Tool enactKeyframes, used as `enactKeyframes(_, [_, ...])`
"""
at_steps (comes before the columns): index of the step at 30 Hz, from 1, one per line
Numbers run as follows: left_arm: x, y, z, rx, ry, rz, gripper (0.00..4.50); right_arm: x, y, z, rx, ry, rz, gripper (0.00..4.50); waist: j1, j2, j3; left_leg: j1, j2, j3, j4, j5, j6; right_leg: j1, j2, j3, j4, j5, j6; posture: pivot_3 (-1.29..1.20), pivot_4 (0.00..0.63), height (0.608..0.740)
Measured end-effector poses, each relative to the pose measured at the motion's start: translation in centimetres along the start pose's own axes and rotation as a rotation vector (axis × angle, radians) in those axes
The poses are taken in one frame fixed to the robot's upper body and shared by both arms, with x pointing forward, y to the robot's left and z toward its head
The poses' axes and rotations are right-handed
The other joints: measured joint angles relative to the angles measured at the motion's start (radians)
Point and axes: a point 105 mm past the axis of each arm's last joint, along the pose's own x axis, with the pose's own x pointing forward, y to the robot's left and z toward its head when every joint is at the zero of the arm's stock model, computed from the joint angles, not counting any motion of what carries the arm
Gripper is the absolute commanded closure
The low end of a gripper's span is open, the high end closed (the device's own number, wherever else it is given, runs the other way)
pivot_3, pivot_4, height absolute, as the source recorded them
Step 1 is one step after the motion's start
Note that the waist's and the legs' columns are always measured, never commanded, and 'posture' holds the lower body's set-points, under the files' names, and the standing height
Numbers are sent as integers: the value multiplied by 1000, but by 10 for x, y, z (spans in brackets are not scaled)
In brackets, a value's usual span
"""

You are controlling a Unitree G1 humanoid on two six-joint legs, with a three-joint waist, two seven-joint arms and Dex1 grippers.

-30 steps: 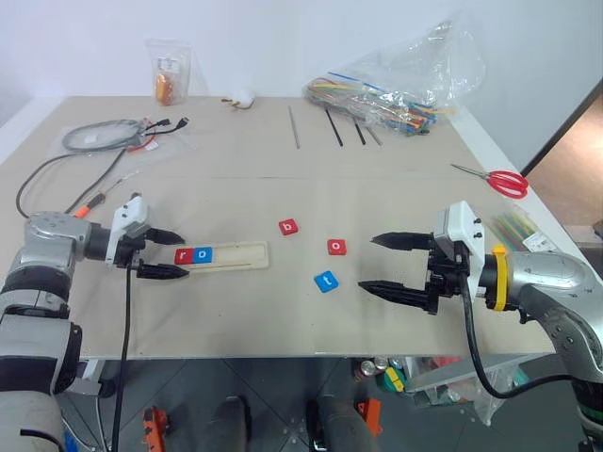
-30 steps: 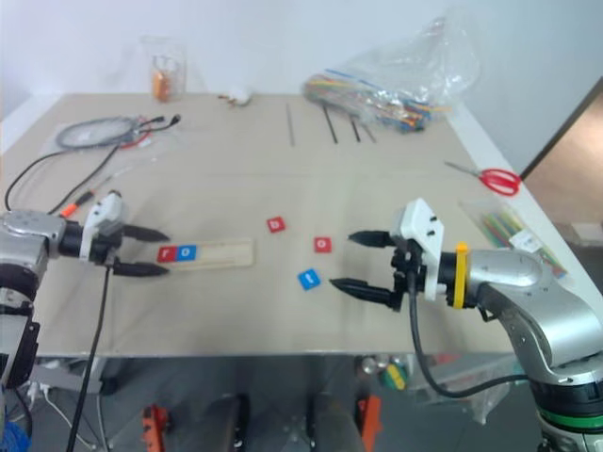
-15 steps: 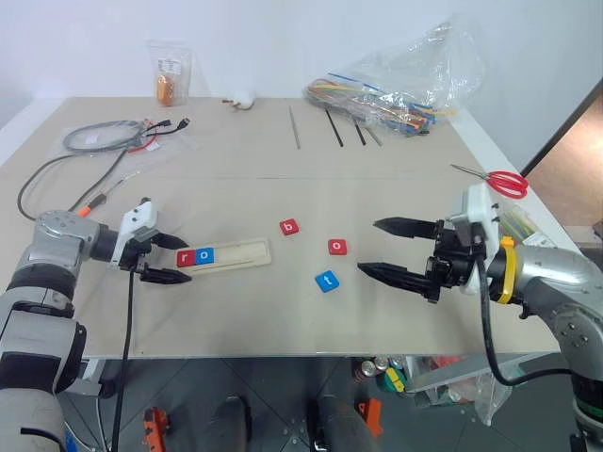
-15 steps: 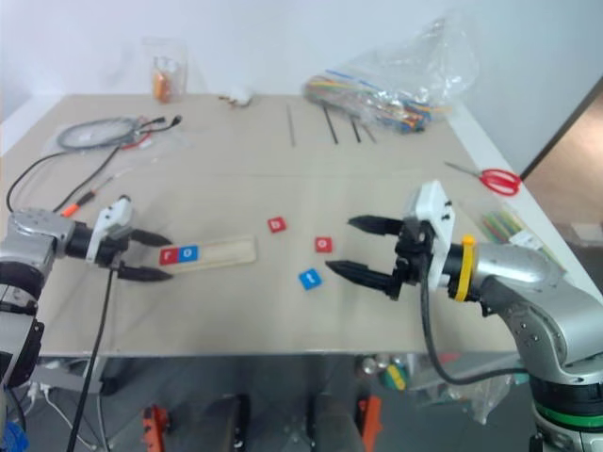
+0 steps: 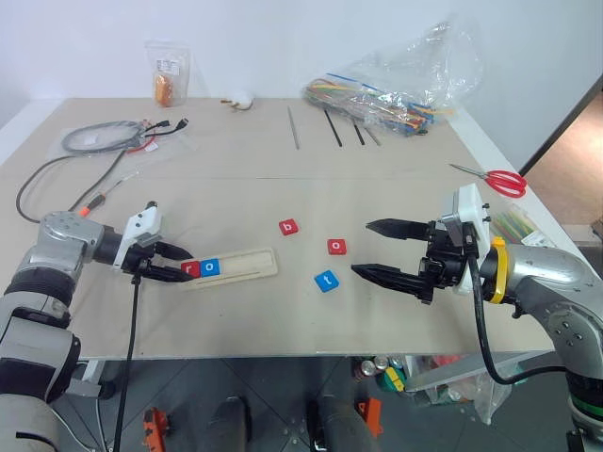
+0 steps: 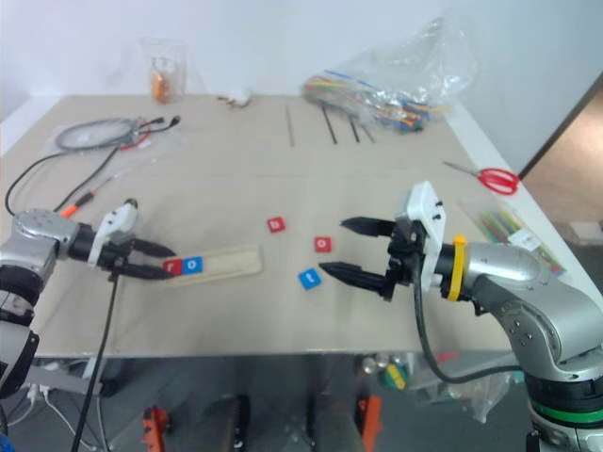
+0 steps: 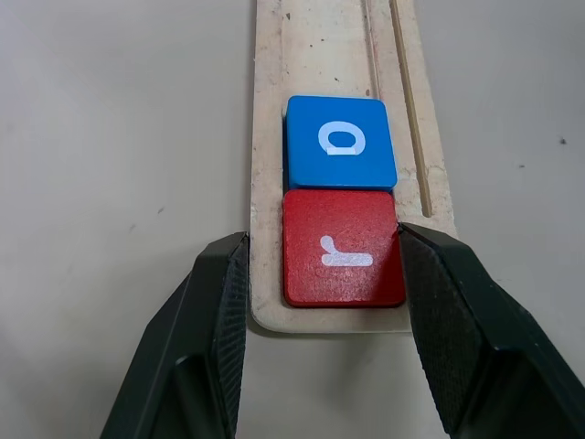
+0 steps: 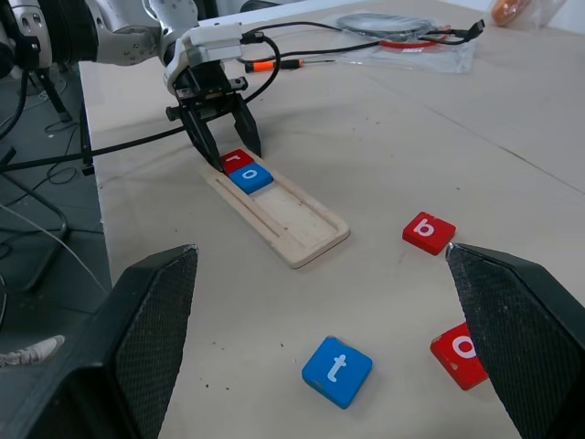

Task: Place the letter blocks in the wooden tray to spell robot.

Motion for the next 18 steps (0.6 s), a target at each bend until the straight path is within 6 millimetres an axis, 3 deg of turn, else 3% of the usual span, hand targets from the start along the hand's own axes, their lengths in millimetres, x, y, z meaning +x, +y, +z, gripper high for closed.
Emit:
enactKeyframes(6, [4,-2,5,83,1,-25,2595,0,0,0,-3,0,-2,0,0,0,0,0,0,1,0,0,0,0,0,1,0,0,0,0,150,740])
enactKeyframes(18, [2,13,9,117,23,35,2595,1,-1,-2,-4,7,-15,0,3,0,0,-2,0,0,7,0,0,0,0,1,0,2,-2,0,150,740])
